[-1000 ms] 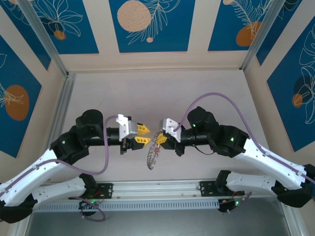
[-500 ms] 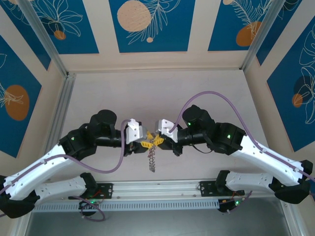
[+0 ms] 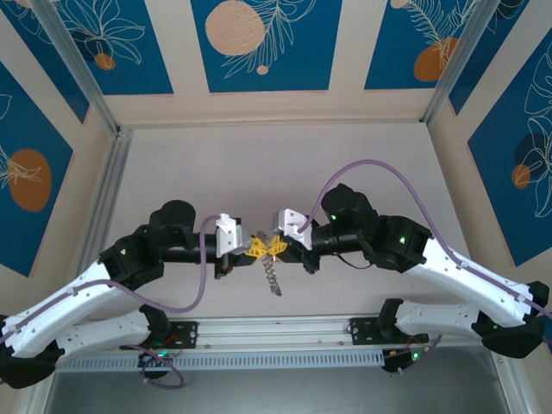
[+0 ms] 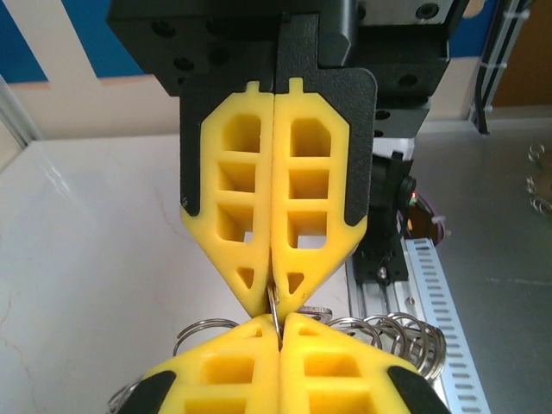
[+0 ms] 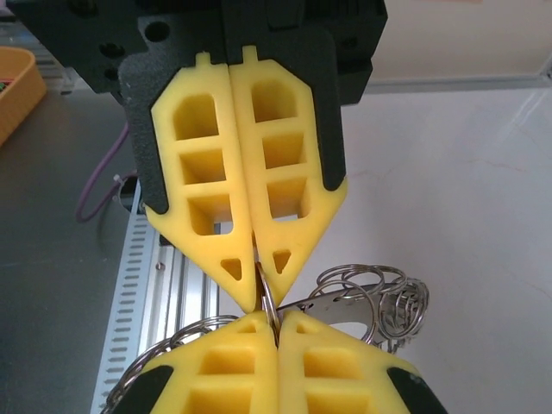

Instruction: Put the keys on the keyring

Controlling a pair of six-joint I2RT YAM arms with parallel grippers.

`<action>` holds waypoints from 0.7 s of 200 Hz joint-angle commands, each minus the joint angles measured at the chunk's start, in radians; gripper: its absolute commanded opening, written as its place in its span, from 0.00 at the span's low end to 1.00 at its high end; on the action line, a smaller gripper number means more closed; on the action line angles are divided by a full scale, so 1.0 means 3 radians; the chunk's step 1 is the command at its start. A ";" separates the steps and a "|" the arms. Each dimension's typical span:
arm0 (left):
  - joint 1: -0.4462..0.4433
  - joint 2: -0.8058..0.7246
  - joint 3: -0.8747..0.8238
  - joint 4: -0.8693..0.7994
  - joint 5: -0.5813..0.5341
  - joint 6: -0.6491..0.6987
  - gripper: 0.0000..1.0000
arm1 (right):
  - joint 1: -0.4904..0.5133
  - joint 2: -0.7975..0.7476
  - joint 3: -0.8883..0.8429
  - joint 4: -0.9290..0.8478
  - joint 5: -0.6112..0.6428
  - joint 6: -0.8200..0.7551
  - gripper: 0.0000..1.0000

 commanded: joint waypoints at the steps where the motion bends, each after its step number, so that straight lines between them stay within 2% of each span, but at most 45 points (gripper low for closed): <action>1: -0.0023 -0.0148 -0.0143 0.0659 0.0244 -0.0281 0.00 | 0.0015 -0.0102 -0.0113 0.0145 -0.0179 0.0037 0.05; 30: -0.0023 -0.0203 -0.0354 0.1138 0.0455 -0.0537 0.00 | 0.0010 -0.0173 -0.0202 0.0201 -0.0333 0.0100 0.16; 81: -0.0024 -0.0220 -0.0606 0.1848 0.0638 -0.0862 0.00 | 0.0005 -0.0383 -0.0383 0.0361 -0.0511 0.0199 0.20; 114: -0.0023 -0.0198 -0.0646 0.2023 0.0678 -0.0923 0.00 | 0.0000 -0.0450 -0.0409 0.0359 -0.0608 0.0187 0.27; 140: -0.0020 -0.0176 -0.0656 0.2097 0.0709 -0.0947 0.00 | -0.0029 -0.0512 -0.0457 0.0401 -0.0602 0.0188 0.28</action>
